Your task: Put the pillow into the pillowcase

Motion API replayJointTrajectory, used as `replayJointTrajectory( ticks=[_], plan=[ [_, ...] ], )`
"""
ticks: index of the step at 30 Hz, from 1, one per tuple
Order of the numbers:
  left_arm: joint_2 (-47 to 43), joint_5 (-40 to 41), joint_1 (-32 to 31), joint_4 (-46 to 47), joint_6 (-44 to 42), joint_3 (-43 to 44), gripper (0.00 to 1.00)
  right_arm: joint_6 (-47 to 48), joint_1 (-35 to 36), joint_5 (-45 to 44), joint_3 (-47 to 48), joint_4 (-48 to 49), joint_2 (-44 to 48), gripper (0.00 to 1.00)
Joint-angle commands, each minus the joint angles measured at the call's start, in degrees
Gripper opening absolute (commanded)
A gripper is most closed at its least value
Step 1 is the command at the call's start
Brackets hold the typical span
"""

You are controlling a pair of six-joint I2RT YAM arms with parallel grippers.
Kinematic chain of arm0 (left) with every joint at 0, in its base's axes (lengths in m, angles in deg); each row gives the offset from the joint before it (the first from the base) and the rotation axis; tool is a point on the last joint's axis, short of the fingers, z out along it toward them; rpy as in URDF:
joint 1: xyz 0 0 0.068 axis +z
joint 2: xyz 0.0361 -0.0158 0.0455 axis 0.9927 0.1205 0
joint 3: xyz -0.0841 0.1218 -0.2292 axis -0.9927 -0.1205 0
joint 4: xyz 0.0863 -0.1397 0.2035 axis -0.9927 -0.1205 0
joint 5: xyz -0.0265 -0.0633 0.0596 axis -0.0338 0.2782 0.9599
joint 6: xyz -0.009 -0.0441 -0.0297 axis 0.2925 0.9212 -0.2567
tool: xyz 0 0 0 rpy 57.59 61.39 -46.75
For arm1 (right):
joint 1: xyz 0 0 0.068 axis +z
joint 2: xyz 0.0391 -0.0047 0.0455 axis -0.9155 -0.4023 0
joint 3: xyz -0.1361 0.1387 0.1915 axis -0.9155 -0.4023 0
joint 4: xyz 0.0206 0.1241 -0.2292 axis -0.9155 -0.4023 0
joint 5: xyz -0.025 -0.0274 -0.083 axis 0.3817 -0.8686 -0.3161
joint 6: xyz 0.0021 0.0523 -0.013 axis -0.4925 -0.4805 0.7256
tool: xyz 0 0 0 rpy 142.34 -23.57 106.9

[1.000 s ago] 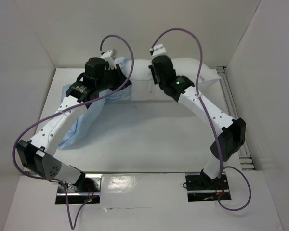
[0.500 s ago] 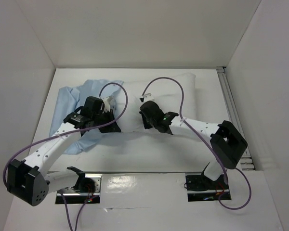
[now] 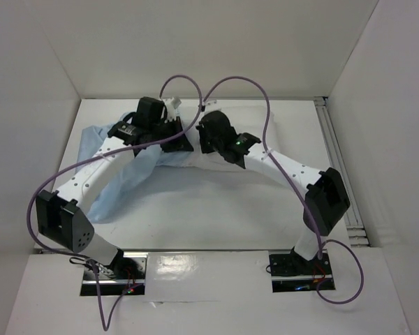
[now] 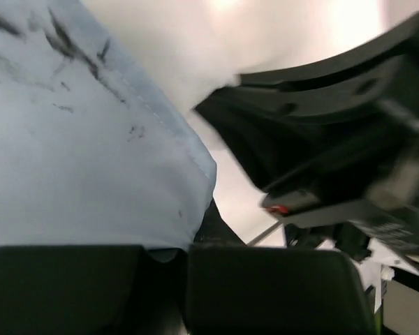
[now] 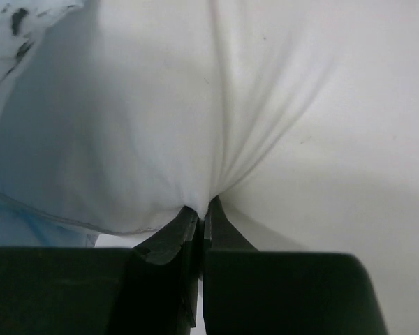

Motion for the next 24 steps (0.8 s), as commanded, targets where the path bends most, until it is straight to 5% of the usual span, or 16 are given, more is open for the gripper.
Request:
replayJointTrajectory(
  ticks=[1, 7, 11, 13, 14, 16, 19, 21, 24],
  plan=[
    [-1.03, -6.84, -1.15, 2.64, -0.29, 6.99, 0.00, 0.33, 2.43, 5.25, 1.80, 2.21, 1.60, 0.00],
    [-7.87, -9.02, -1.67, 5.54, 3.12, -12.03, 0.00, -10.46, 4.81, 12.99, -18.50, 12.31, 2.56, 0.00],
    [-12.97, -6.77, -2.38, 3.54, 2.53, -15.17, 0.00, -11.63, 5.34, 12.99, -26.24, 13.47, 7.12, 0.00],
    [-12.98, -2.12, -2.38, -2.85, -0.27, -11.23, 0.16, -11.63, 5.34, 12.99, -27.57, 12.78, 8.98, 0.00],
    [-12.98, -1.31, -2.38, -4.72, -1.25, -6.42, 0.45, -11.02, 5.87, 12.38, -28.27, 11.73, 10.47, 0.00],
    [-10.88, 0.19, -2.38, -8.06, -2.92, -1.47, 0.72, -10.41, 5.87, 11.85, -28.88, 11.19, 11.62, 0.00],
    [-8.16, 3.34, -2.38, -13.17, -4.95, 7.49, 0.86, -9.00, 6.40, 10.71, -28.89, 8.82, 12.77, 0.00],
    [-4.82, 8.26, -1.15, -14.75, -5.74, 12.95, 0.80, -8.47, 6.93, 10.18, -29.41, 7.24, 13.90, 0.00],
    [1.33, 13.80, 0.61, -15.46, -5.74, 19.19, 0.37, -8.47, 6.93, 9.65, -30.03, 7.23, 14.61, 0.00]
  ],
)
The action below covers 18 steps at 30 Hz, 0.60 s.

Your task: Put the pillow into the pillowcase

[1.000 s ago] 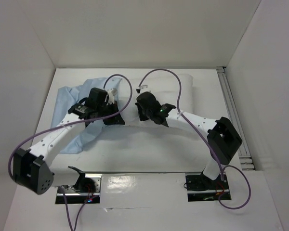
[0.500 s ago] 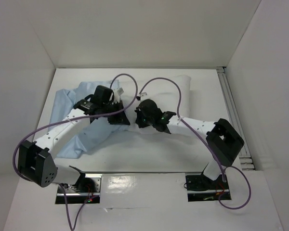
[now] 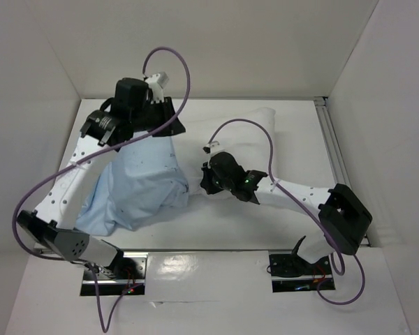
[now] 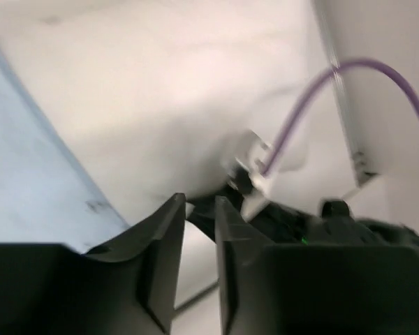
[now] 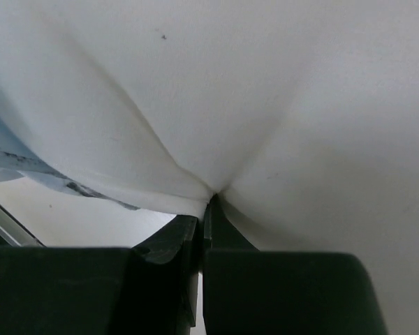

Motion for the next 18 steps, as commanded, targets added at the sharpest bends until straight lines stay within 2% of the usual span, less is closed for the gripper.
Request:
replayJointTrajectory(
  ticks=[1, 4, 6, 8, 13, 17, 18],
  plan=[
    [8.29, 10.24, 2.29, -4.94, -1.09, 4.97, 0.34, 0.01, 0.96, 0.14, -1.79, -5.12, 2.44, 0.00],
    [16.55, 21.84, 2.90, -6.62, 0.59, 11.56, 0.65, 0.01, 1.49, -0.48, -1.79, -5.64, 2.44, 0.00],
    [21.98, 27.56, 3.43, -7.85, 1.38, 15.61, 0.77, 0.01, 1.49, -1.09, -1.79, -6.17, 2.44, 0.00],
    [24.99, 32.47, 3.44, -9.52, 2.08, 17.63, 0.77, 0.01, 1.49, -1.09, -1.79, -6.17, 2.44, 0.00],
    [30.89, 34.87, 3.96, -11.54, 2.09, 20.71, 0.74, 0.01, 2.01, -1.71, -1.79, -6.17, 2.44, 0.00],
    [32.83, 36.64, 4.49, -12.95, 3.14, 20.72, 0.56, 0.01, 2.01, -2.23, -1.79, -6.69, 1.91, 0.00],
    [33.35, 36.64, 4.49, -12.95, 3.14, 20.72, 0.41, 0.01, 2.01, -2.23, -1.79, -6.70, 1.91, 0.00]
  ],
)
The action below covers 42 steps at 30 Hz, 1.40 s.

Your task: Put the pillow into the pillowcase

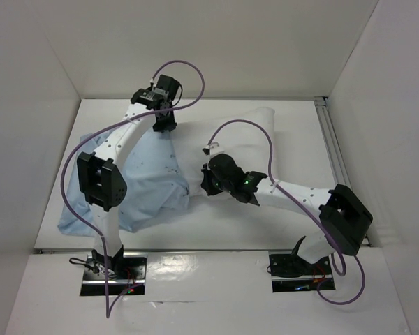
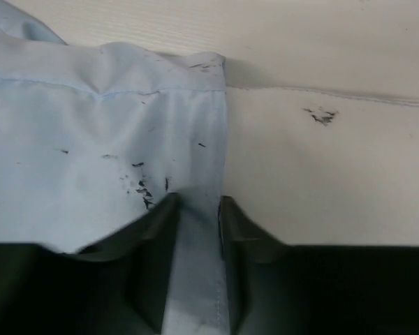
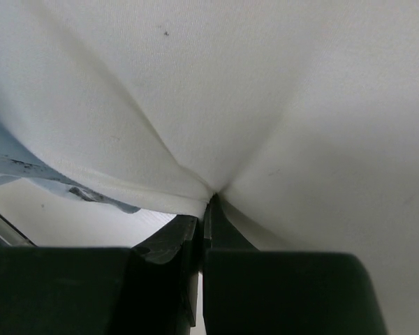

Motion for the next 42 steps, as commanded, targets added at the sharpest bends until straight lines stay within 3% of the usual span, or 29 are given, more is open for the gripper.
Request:
replayJointTrajectory(
  ticks=[1, 2, 3, 13, 16, 19, 23, 26, 29, 30, 33, 35, 36, 38, 42],
  plan=[
    [0.37, 3.57, 0.43, -2.51, 1.09, 2.75, 0.29, -0.18, 0.92, -0.13, -1.29, -5.76, 1.32, 0.00],
    [0.37, 2.35, 0.43, -2.51, 0.48, 3.71, 0.18, -0.18, 0.92, -0.13, -1.29, -5.76, 1.32, 0.00],
    [0.37, -0.28, 0.43, -1.90, -0.23, 4.50, 0.00, -0.18, 0.92, -0.13, -1.29, -5.76, 1.32, 0.00],
    [-5.08, -22.95, -9.23, 5.67, -2.43, 9.42, 0.00, 2.27, 3.02, -4.17, 5.38, -10.23, 4.65, 0.00],
    [-6.30, -25.86, -13.80, 6.98, 1.67, 12.07, 0.00, 3.41, 5.84, -6.54, 8.64, -12.44, 5.89, 0.00],
    [-6.83, -26.76, -17.58, 13.21, 8.35, 9.18, 0.00, 3.42, 6.46, -7.25, 6.89, -9.29, 6.59, 0.00],
    [-3.25, -24.38, -17.60, 16.12, 10.49, 7.85, 0.00, 2.20, 6.99, -6.73, 1.71, -5.15, 8.61, 0.00],
    [-0.16, -25.53, -16.80, 16.13, 8.66, 10.74, 0.00, 0.09, 6.99, -9.60, 1.95, -8.37, 9.14, 0.00],
    [1.34, -26.05, -15.58, 16.13, 7.51, 12.50, 0.00, -3.06, 6.99, -16.01, 7.40, -19.53, 13.43, 0.64],
    [1.34, -26.05, -15.57, 15.60, 6.89, 12.51, 0.00, -4.48, 7.59, -18.04, 8.37, -24.43, 17.45, 0.77],
    [1.34, -25.53, -15.04, 15.60, 5.75, 12.51, 0.00, -12.09, 7.60, -26.22, 9.61, -30.26, 26.42, 0.99],
    [1.34, -24.91, -15.04, 15.60, 5.74, 12.51, 0.00, -18.61, 7.60, -30.78, 9.61, -38.07, 29.61, 0.99],
    [1.34, -24.91, -15.04, 15.60, 4.96, 12.51, 0.00, -27.51, 7.60, -35.59, 10.22, -41.93, 30.58, 0.99],
    [0.81, -25.78, -15.04, 15.60, 4.43, 11.98, 0.00, -36.00, 7.60, -38.97, 10.22, -53.45, 32.25, 0.99],
    [0.29, -27.10, -15.04, 15.60, 3.29, 10.84, 0.00, -56.28, 7.60, -37.24, 7.50, -66.47, 34.19, 0.99]
  ],
)
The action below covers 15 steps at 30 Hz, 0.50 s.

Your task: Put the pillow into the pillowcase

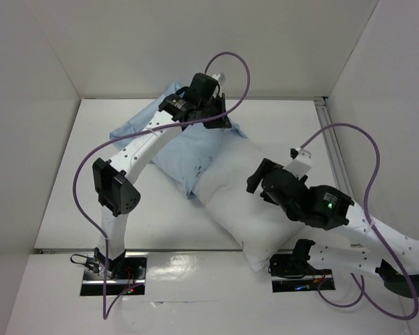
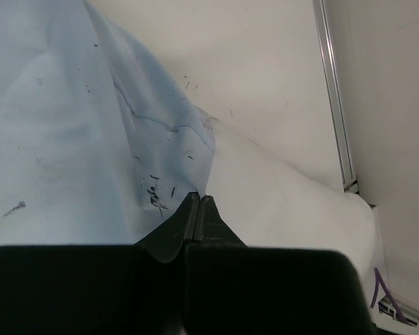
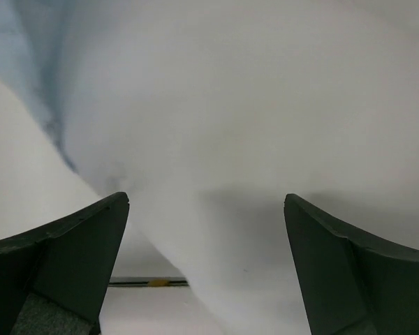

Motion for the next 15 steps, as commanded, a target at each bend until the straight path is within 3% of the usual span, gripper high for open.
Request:
replayJointTrajectory(
  ticks=[1, 6, 9, 12, 13, 15],
  plan=[
    [-1.75, -1.91, 0.00, 1.98, -2.46, 0.59, 0.00, -22.76, 0.02, -3.02, -2.82, -19.69, 0.96, 0.99],
    [-2.98, -3.13, 0.00, 1.98, -4.66, -1.08, 0.00, -29.98, 0.02, 4.62, -12.83, -18.31, 8.27, 0.99],
    [-4.03, -5.59, 0.00, 1.29, -6.16, -2.31, 0.00, -27.28, 0.02, 4.29, -17.14, -11.38, 8.11, 0.95],
    [-6.31, -6.74, -1.93, 0.75, -7.56, -4.85, 0.00, -18.59, -0.68, 0.61, -20.04, 1.79, 3.89, 0.80],
    [-7.01, -8.48, -3.59, 0.75, -7.56, -6.43, 0.00, -11.52, -2.78, -0.02, -20.05, 5.57, 0.57, 0.62],
    [-8.33, -9.11, -5.62, 0.75, -7.56, -7.58, 0.00, -3.13, -6.20, -0.03, -19.27, 17.70, -3.05, 0.37]
  ],
)
